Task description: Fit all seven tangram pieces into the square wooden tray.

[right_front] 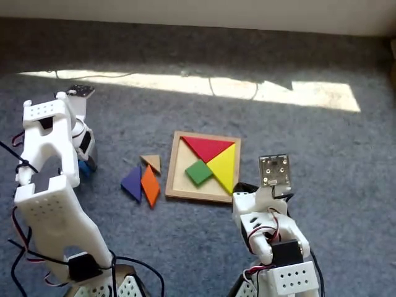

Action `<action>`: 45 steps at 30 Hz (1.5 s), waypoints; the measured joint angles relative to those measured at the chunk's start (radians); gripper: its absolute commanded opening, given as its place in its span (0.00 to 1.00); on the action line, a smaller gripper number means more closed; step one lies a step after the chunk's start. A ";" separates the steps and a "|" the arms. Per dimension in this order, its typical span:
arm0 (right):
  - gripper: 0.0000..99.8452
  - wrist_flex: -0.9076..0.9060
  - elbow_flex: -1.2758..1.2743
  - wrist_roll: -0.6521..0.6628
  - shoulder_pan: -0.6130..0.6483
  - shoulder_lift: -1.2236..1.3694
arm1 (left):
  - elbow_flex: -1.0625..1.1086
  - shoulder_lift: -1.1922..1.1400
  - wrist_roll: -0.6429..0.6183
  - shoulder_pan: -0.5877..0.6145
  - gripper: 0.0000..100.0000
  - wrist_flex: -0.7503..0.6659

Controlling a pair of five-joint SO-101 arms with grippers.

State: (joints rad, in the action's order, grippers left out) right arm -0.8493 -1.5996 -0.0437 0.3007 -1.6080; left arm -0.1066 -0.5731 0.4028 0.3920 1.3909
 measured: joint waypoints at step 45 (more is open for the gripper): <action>0.01 0.064 0.000 -0.002 -0.293 0.000 | 0.224 0.353 0.037 -0.865 0.08 -0.063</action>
State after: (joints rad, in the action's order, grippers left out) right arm -0.7848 -1.5996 -0.0453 0.0077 -1.6080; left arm 0.1174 -0.2202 0.4396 -0.4733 1.3280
